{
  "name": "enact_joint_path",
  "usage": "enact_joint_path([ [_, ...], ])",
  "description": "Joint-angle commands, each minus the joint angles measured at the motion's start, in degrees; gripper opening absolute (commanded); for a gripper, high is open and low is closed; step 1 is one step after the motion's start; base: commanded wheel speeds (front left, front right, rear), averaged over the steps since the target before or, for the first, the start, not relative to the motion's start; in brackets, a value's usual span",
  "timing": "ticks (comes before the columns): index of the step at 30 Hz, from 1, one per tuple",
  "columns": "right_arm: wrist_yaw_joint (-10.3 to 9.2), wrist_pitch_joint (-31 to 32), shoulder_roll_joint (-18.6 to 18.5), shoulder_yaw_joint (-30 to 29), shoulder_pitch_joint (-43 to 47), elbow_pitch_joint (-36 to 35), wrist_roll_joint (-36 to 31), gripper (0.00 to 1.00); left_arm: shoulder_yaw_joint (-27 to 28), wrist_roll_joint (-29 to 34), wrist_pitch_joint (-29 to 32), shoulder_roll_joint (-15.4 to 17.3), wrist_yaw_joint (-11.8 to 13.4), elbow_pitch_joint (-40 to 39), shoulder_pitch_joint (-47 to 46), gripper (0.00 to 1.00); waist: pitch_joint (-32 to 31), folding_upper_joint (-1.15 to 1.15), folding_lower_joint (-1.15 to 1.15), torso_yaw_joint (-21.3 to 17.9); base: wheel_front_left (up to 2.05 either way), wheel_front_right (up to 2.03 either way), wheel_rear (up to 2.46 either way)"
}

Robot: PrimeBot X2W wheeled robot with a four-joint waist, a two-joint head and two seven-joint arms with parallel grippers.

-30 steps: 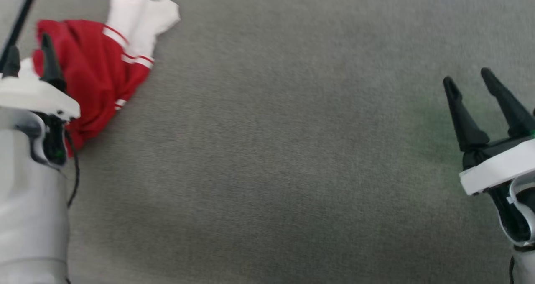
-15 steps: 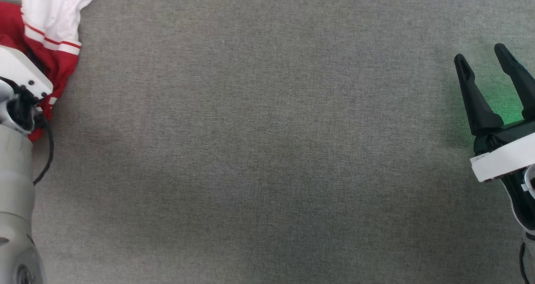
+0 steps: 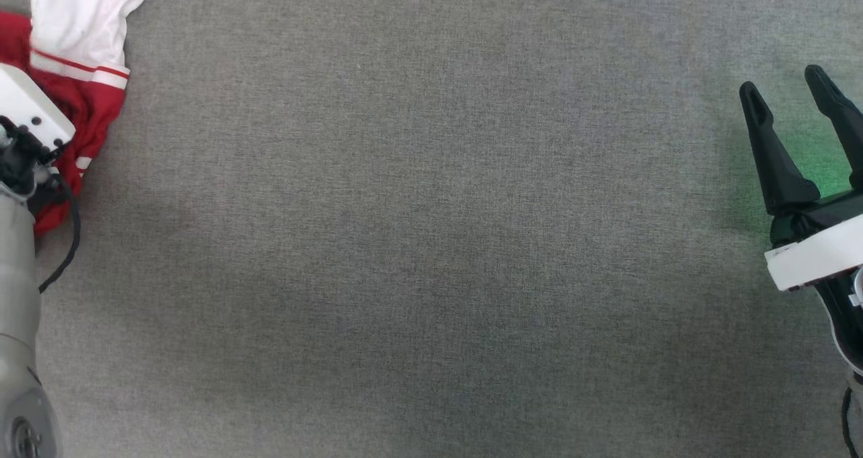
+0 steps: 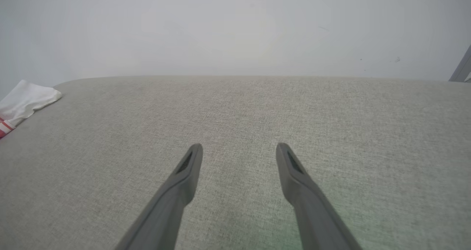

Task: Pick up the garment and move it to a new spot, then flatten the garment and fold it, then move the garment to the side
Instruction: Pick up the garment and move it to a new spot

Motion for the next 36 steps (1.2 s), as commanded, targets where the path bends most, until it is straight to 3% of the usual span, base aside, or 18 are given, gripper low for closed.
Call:
enact_joint_path([
  [1, -0.02, -0.35, 0.28, -0.04, -0.29, 0.13, 0.17, 1.00, -0.93, 0.45, 0.92, -3.20, -0.44, 3.49, 5.30, 0.00, -0.33, 0.00, 0.00, 0.20, 0.00, 0.00, 0.00],
  [11, -0.02, -1.92, 1.60, -1.01, 1.46, 2.18, -0.01, 1.00, -2.64, 1.81, -10.23, 2.04, -4.57, -2.04, -0.60, 0.00, -6.08, 0.00, 0.00, 1.65, 0.00, 0.00, 0.00],
  [20, -0.02, -3.40, 3.67, -2.21, 4.29, 3.84, 0.28, 1.00, -6.55, 4.13, -14.60, 4.27, -6.47, -8.09, -3.43, 0.00, -13.03, 0.00, 0.00, 3.12, 0.00, 0.00, 0.00],
  [29, -0.02, -3.72, 5.79, -3.99, 6.47, 3.40, -0.11, 1.00, -10.81, 3.18, -9.05, 5.42, -7.34, -19.27, -2.98, 0.00, -17.29, 0.00, 0.00, 3.88, 0.00, 0.00, 0.00],
  [36, -0.02, -4.42, 7.11, -5.57, 7.21, 3.20, 0.08, 1.00, -14.66, -0.37, -0.34, 7.21, -7.37, -35.29, 1.53, 0.00, -19.16, 0.00, 0.00, 2.12, 0.00, 0.00, 0.00],
])
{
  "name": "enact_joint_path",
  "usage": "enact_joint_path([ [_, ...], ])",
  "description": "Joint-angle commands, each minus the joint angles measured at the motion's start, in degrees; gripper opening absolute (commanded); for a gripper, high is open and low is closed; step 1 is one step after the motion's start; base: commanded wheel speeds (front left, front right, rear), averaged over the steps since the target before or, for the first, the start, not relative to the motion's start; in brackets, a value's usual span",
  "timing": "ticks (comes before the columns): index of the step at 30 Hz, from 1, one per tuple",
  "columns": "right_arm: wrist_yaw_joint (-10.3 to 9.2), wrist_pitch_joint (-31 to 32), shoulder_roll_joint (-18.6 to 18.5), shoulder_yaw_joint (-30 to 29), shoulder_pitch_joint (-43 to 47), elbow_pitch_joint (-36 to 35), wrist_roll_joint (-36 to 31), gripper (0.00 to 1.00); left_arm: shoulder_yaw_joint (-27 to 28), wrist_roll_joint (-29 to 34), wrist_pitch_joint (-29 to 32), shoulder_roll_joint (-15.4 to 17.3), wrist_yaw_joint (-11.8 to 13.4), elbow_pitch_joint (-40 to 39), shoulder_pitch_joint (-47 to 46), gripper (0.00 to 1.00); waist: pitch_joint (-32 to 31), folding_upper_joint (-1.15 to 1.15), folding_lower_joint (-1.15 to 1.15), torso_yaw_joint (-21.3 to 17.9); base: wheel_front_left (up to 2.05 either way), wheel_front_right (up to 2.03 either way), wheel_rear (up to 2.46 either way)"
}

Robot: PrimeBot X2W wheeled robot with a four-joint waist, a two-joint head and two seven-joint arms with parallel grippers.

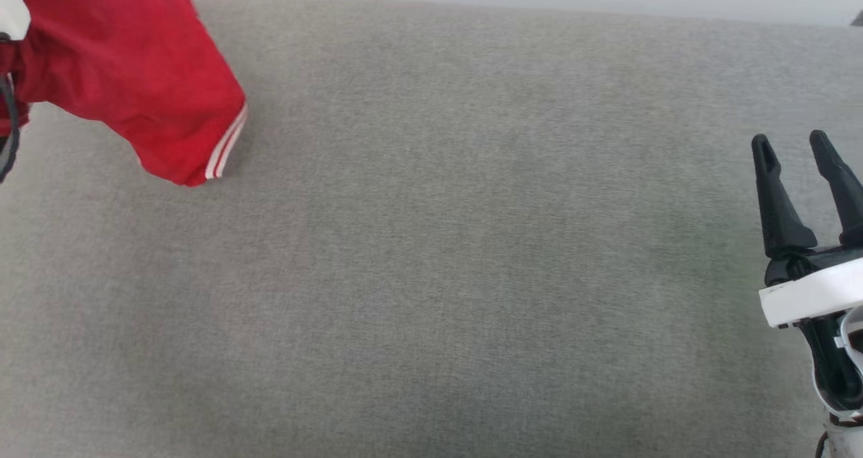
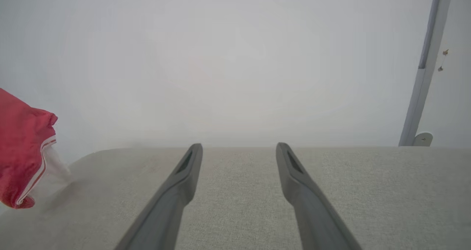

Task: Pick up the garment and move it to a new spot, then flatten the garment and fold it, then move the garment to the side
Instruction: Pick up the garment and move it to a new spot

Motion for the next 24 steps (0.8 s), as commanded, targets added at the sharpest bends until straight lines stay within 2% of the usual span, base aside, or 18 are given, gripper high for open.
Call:
enact_joint_path([
  [1, -0.02, -0.54, 0.38, -0.11, 0.48, -0.09, 0.12, 1.00, -0.17, -0.55, 1.42, 0.21, -0.14, -2.58, 1.32, 0.00, -0.47, 0.00, 0.00, -1.02, 0.00, 0.00, 0.00],
  [13, -0.02, -2.61, 2.14, -3.34, 1.56, 0.99, 1.03, 1.00, -3.46, -3.62, 18.58, -0.66, 3.87, -32.87, 11.68, 0.00, -1.50, 0.00, 0.00, -11.01, 0.00, 0.00, 0.00],
  [19, -0.02, -3.87, 3.19, -4.94, 2.73, 1.87, 1.35, 1.00, -7.78, -4.26, 25.37, -2.63, 5.27, -40.94, 15.69, 0.00, -1.98, 0.00, 0.00, -16.19, 0.00, 0.00, 0.00],
  [24, -0.02, -4.73, 4.22, -4.47, 3.67, 3.14, 1.80, 1.00, -12.12, -5.44, 29.33, -4.61, 5.74, -43.00, 20.44, 0.00, -2.14, 0.00, 0.00, -19.66, 0.00, 0.00, 0.00],
])
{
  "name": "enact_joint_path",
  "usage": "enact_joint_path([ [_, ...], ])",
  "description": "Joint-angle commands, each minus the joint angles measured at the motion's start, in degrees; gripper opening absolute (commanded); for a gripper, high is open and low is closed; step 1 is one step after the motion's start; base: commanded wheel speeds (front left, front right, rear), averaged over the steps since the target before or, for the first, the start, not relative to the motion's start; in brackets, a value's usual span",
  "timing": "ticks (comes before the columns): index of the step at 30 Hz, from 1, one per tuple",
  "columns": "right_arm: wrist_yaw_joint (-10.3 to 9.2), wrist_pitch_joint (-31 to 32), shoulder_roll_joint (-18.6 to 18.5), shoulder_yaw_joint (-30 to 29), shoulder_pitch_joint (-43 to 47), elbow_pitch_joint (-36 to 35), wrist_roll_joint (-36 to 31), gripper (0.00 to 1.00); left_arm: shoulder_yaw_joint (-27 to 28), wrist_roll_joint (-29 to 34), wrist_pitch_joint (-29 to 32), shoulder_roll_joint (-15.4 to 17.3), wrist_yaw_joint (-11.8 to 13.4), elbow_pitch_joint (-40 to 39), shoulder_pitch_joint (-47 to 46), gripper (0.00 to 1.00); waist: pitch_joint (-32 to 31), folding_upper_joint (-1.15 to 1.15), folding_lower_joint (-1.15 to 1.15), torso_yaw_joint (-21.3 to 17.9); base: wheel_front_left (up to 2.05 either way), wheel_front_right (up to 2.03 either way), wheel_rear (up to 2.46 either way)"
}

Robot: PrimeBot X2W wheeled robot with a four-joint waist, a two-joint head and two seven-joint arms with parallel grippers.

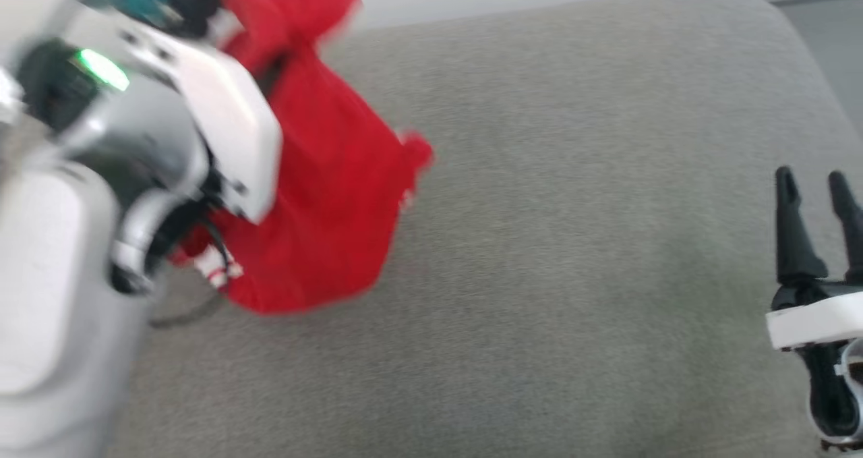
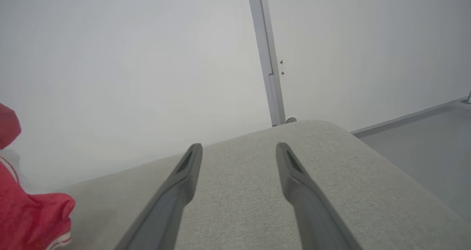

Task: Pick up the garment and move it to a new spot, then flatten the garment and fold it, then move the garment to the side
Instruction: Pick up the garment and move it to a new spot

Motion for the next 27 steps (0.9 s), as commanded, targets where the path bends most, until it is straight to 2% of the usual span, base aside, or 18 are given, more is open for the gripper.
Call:
enact_joint_path([
  [1, -0.02, -0.62, 0.59, 0.55, 0.38, 0.35, 0.34, 1.00, -0.99, -0.71, 0.58, -0.53, 0.26, 0.17, 2.09, 0.00, -0.14, 0.00, 0.00, -2.11, 0.00, 0.00, 0.00],
  [5, -0.02, -1.41, 1.33, 1.75, 0.90, 1.81, 0.76, 1.00, -4.12, -1.60, 1.42, -2.04, -0.09, 2.83, 6.37, 0.00, -0.03, 0.00, 0.00, -4.00, 0.00, 0.00, 0.00],
  [10, -0.02, -2.64, 1.57, 3.30, 0.90, 3.52, 1.14, 1.00, -6.85, -3.01, 1.85, -3.68, -0.80, 9.82, 10.41, 0.00, 0.10, 0.00, 0.00, -5.38, 0.00, 0.00, 0.00],
  [23, -0.02, -4.61, 0.80, 5.63, -1.06, 6.51, 2.12, 1.00, -10.58, -3.50, -2.22, -7.12, -3.26, 30.50, 10.06, 0.00, 0.85, 0.00, 0.00, -6.57, 0.00, 0.00, 0.00],
  [24, -0.02, -4.71, 0.62, 5.69, -1.15, 6.65, 2.27, 1.00, -10.65, -3.69, -2.82, -7.37, -3.40, 31.71, 9.81, 0.30, 0.88, 0.00, 0.00, -6.48, 0.00, 0.00, 0.00],
  [25, -0.02, -4.84, 0.50, 5.82, -1.23, 6.78, 2.31, 1.00, -10.73, -3.89, -3.53, -7.57, -3.69, 32.83, 9.45, 0.68, 0.86, 0.00, 0.00, -6.35, 0.00, 0.00, 0.00],
  [26, -0.02, -4.96, 0.37, 5.84, -1.26, 6.82, 2.35, 1.00, -10.63, -4.07, -4.22, -7.70, -3.88, 33.65, 8.91, 1.00, 0.81, 0.00, 0.00, -6.12, 0.00, 0.00, 0.00],
  [27, -0.02, -5.03, 0.22, 5.83, -1.29, 6.88, 2.41, 1.00, -10.48, -4.28, -4.97, -7.82, -4.00, 34.34, 8.41, 1.00, 0.73, 0.00, 0.00, -5.83, 0.00, 0.00, 0.00],
])
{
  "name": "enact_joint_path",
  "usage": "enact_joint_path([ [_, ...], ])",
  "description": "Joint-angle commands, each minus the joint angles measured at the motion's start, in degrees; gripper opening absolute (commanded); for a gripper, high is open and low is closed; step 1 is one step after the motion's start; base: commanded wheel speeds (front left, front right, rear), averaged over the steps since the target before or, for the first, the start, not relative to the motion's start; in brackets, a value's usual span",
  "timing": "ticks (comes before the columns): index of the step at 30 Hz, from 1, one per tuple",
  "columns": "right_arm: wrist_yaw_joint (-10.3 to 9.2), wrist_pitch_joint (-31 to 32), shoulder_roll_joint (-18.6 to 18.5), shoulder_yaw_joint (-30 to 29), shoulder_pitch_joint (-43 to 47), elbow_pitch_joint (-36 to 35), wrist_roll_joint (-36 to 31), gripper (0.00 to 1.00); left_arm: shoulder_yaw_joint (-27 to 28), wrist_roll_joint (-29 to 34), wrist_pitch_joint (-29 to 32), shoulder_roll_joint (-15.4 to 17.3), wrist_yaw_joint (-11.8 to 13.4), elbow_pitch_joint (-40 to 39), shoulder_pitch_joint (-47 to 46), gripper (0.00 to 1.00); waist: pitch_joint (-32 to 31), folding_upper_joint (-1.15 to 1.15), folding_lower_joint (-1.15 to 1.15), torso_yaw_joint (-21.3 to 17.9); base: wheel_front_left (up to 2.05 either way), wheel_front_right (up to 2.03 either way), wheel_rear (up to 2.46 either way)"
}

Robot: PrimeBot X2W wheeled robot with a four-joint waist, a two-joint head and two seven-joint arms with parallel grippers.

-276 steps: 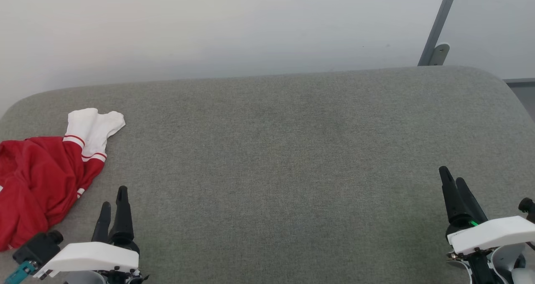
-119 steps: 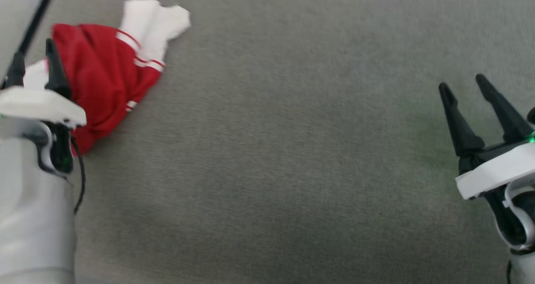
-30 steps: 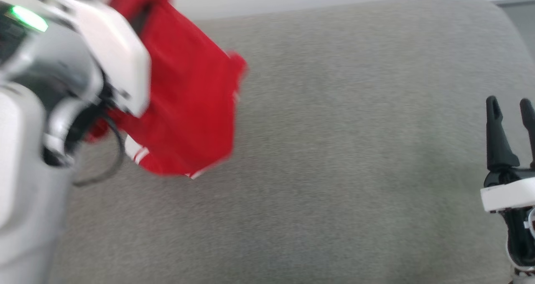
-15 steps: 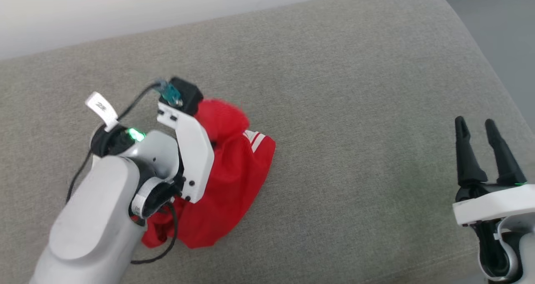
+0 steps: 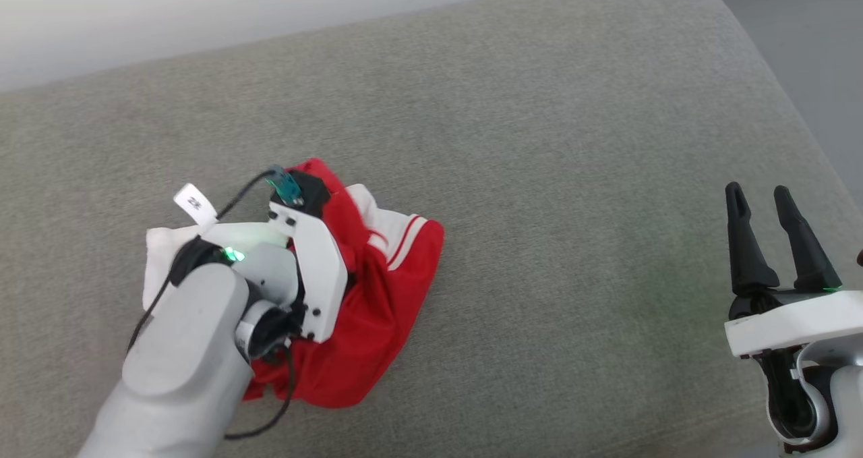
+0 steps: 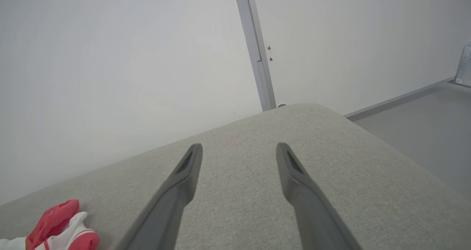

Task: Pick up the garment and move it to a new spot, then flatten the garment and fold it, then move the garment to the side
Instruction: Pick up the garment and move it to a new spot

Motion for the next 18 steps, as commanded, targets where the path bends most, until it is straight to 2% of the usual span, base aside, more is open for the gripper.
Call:
enact_joint_path([
  [1, -0.02, -0.44, -0.13, -0.03, -0.33, 0.24, 0.36, 1.00, 0.17, -0.67, -0.56, 0.15, -0.09, 0.46, -0.65, 1.00, -0.17, 0.00, 0.00, 0.41, 0.00, 0.00, 0.00],
  [9, -0.02, -0.21, -1.45, -0.30, 0.54, -0.13, -0.02, 1.00, 2.95, -1.13, -10.70, 1.80, -0.85, -2.03, -2.52, 1.00, -1.95, 0.00, 0.00, 4.02, 0.00, 0.00, 0.00],
  [18, -0.02, 0.01, -2.84, -0.22, 1.88, -1.43, -1.49, 1.00, 7.98, -0.20, -26.15, 5.02, 0.22, -10.79, 3.69, 1.00, -5.14, 0.00, 0.00, 8.36, 0.00, 0.00, 0.00],
])
